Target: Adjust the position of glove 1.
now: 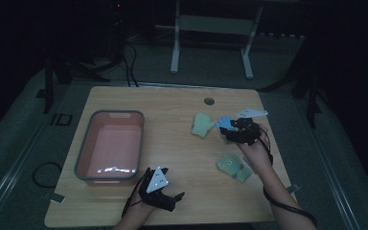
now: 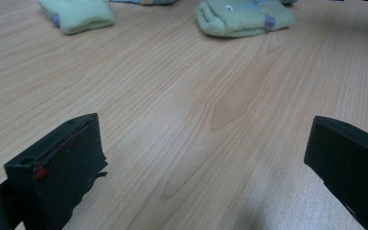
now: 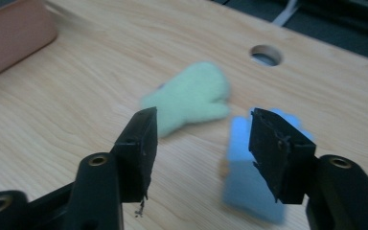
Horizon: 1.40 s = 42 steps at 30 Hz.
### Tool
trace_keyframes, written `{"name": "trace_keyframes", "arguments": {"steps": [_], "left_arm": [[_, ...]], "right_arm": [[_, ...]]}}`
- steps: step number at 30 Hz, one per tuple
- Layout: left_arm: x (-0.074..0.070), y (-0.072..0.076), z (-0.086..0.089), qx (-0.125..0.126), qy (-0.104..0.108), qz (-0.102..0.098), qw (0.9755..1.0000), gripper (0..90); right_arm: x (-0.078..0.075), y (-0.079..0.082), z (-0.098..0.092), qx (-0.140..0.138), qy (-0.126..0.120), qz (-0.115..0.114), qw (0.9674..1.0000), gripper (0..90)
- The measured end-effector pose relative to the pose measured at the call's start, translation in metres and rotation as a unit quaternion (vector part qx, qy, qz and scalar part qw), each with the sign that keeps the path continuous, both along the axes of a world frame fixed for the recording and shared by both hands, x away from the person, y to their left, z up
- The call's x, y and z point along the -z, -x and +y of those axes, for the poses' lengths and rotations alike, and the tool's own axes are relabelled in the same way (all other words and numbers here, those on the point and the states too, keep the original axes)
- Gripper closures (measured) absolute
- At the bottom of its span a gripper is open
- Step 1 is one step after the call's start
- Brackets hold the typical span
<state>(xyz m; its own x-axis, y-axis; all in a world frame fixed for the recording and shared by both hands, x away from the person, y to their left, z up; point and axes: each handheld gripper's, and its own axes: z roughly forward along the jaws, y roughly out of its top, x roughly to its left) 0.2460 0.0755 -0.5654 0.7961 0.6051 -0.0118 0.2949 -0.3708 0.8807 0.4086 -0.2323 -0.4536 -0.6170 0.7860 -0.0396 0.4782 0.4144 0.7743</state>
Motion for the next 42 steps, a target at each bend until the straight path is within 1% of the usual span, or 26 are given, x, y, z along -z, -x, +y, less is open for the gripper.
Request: {"name": "trace_keyframes", "arguments": {"steps": [2, 3, 5, 9, 11, 15, 17, 18, 19, 20, 22, 26, 28, 30, 32, 33, 34, 36, 37, 39, 42], "left_arm": [[0.0, 0.0, 0.0, 0.001, -0.001, 0.0, 1.0, 0.1], [0.0, 0.0, 0.0, 0.002, -0.001, 0.001, 1.0, 0.1], [0.0, 0.001, 0.0, 0.003, -0.001, 0.0, 1.0, 0.1], [0.0, 0.0, 0.0, 0.005, -0.001, 0.0, 1.0, 0.1], [0.0, 0.0, 0.0, 0.006, 0.001, 0.001, 1.0, 0.1], [0.0, 0.0, 0.001, 0.007, 0.002, 0.003, 1.0, 0.1], [0.0, 0.0, 0.001, 0.007, 0.003, 0.004, 1.0, 0.1], [0.0, 0.0, 0.001, 0.007, 0.003, 0.004, 1.0, 0.1], [0.0, 0.001, 0.002, 0.007, 0.003, 0.005, 1.0, 0.1], [0.0, 0.001, 0.002, 0.007, 0.003, 0.005, 1.0, 0.1], [0.0, 0.001, 0.002, 0.008, 0.003, 0.006, 0.9999, 0.1], [0.0, 0.001, 0.002, 0.009, 0.003, 0.006, 0.9999, 0.1], [0.0, 0.001, 0.002, 0.009, 0.004, 0.006, 0.9999, 0.1], [0.0, 0.001, 0.002, 0.01, 0.003, 0.007, 0.9999, 0.1], [0.0, 0.001, 0.001, 0.011, 0.002, 0.007, 0.9999, 0.1], [0.0, 0.001, 0.001, 0.011, 0.001, 0.007, 0.9999, 0.1], [0.0, 0.001, 0.001, 0.012, 0.0, 0.007, 0.9999, 0.1], [0.0, 0.0, 0.001, 0.012, 0.001, 0.009, 0.9999, 0.1], [0.0, 0.0, 0.001, 0.012, 0.001, 0.009, 0.9999, 0.1], [0.0, 0.0, 0.001, 0.011, 0.003, 0.009, 0.9999, 0.1], [0.0, 0.001, 0.001, 0.011, 0.002, 0.007, 0.9999, 0.1]], "right_arm": [[0.002, -0.006, 0.007, -0.005, 0.001, 0.003, 1.0, 46.4], [0.004, -0.008, 0.01, -0.008, 0.001, 0.005, 1.0, 46.6], [0.006, -0.012, 0.017, -0.01, 0.004, 0.002, 0.9999, 49.2], [0.015, -0.024, 0.03, -0.02, 0.008, 0.014, 0.9997, 50.0], [0.021, -0.03, 0.035, -0.024, 0.003, 0.023, 0.9995, 50.6], [0.033, -0.042, 0.044, -0.02, 0.005, 0.038, 0.9991, 52.6], [0.039, -0.048, 0.049, -0.017, 0.012, 0.04, 0.999, 54.0], [0.039, -0.048, 0.049, -0.017, 0.012, 0.04, 0.999, 54.0], [0.042, -0.051, 0.051, -0.017, 0.016, 0.04, 0.9989, 54.1], [0.046, -0.057, 0.055, -0.013, 0.021, 0.041, 0.9988, 56.3], [0.049, -0.062, 0.058, -0.013, 0.018, 0.046, 0.9987, 57.0], [0.055, -0.073, 0.065, -0.007, 0.036, 0.042, 0.9985, 57.4], [0.058, -0.078, 0.067, 0.0, 0.042, 0.05, 0.9978, 56.4], [0.062, -0.081, 0.069, 0.01, 0.042, 0.051, 0.9978, 55.1], [0.067, -0.084, 0.071, 0.007, 0.046, 0.052, 0.9976, 53.8], [0.069, -0.086, 0.073, 0.009, 0.05, 0.047, 0.9976, 53.4], [0.071, -0.087, 0.074, 0.008, 0.054, 0.047, 0.9974, 53.3], [0.077, -0.091, 0.077, 0.013, 0.074, 0.053, 0.9958, 54.1], [0.079, -0.093, 0.077, 0.016, 0.075, 0.06, 0.9952, 54.5], [0.085, -0.096, 0.077, 0.015, 0.069, 0.069, 0.9951, 57.3], [0.088, -0.098, 0.074, 0.014, 0.048, 0.081, 0.9955, 63.5]]}}
